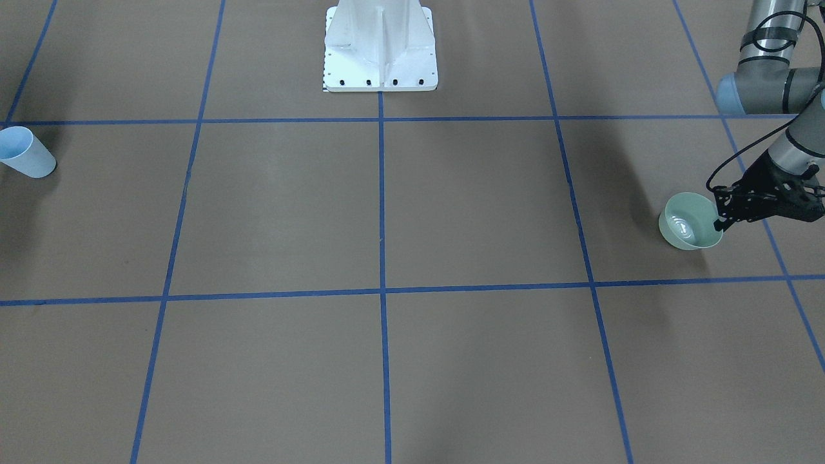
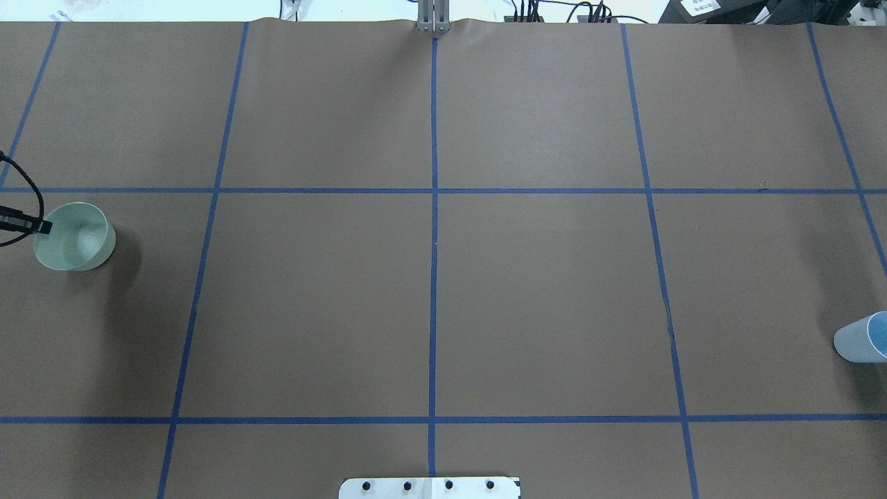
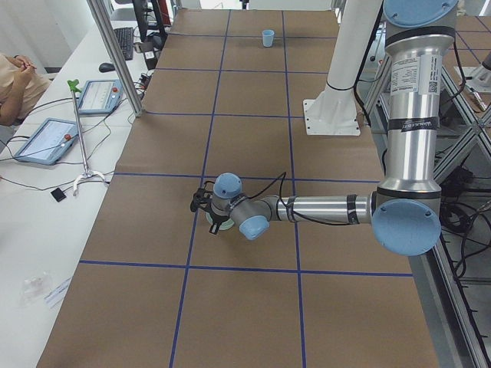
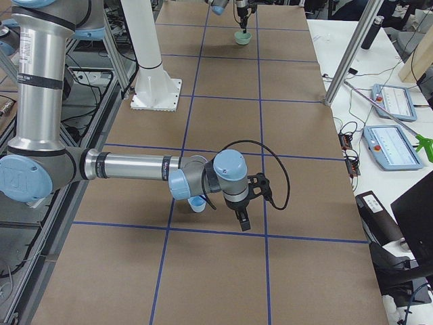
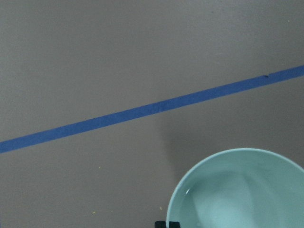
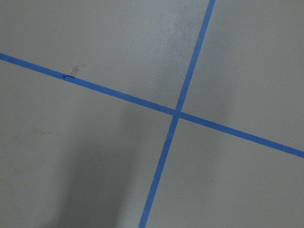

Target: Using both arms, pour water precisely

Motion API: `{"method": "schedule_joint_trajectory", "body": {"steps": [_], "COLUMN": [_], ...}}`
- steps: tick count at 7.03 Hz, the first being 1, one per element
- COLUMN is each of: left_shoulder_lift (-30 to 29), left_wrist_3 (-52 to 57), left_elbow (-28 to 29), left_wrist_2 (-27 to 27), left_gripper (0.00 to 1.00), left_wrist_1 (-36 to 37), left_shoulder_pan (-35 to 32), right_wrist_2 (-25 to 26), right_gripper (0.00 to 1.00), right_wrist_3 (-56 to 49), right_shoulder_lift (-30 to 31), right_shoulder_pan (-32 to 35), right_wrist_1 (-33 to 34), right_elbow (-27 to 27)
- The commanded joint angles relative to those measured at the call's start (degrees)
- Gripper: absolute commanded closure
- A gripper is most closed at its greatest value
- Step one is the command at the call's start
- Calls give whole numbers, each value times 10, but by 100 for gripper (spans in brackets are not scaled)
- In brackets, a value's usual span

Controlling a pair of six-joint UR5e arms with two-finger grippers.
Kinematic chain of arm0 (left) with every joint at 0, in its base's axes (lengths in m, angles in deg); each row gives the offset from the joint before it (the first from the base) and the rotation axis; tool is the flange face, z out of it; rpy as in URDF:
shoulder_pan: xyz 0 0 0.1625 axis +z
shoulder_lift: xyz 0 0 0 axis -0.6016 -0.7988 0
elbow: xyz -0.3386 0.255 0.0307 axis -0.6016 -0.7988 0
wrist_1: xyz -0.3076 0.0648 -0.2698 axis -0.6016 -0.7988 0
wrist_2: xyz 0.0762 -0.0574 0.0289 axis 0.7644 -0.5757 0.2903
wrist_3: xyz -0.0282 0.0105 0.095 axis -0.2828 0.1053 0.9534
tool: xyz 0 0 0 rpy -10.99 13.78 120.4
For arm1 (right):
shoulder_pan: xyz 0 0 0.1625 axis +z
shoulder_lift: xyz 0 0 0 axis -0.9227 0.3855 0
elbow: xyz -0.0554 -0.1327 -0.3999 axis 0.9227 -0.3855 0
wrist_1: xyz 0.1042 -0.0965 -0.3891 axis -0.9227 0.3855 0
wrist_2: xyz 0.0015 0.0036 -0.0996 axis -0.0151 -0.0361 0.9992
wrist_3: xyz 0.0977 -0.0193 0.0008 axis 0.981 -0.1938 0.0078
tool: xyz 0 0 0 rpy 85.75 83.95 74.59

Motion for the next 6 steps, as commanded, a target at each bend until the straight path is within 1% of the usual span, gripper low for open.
{"method": "schedule_joint_trajectory", "body": {"steps": [1,2,3,4,5,6], "left_shoulder_lift": [-37,-58,-86,-109,-148,-186], "left_wrist_3": [-9,-33,-54,-60,-113,-166], "left_elbow": [-8,-26,-64,-108,-133,-132], "left_wrist_2": [-41,-42,-43,-42,-38,-33], "left_gripper": [100,100,100,100,100,100], "left_wrist_1": [6,30,94,169,212,215], "left_shoulder_pan": [-1,-1,1,23,47,89], "right_wrist_2": [-2,-2,-2,-1,-2,-2], "right_gripper": [0,0,0,0,0,0], "right_wrist_3": [1,0,1,1,2,2], "right_shoulder_lift": [3,4,4,4,4,4], "right_shoulder_pan": [1,0,1,0,0,0], "right_wrist_1": [0,0,0,0,0,0], "right_elbow": [-2,-2,-2,-2,-2,-2]}}
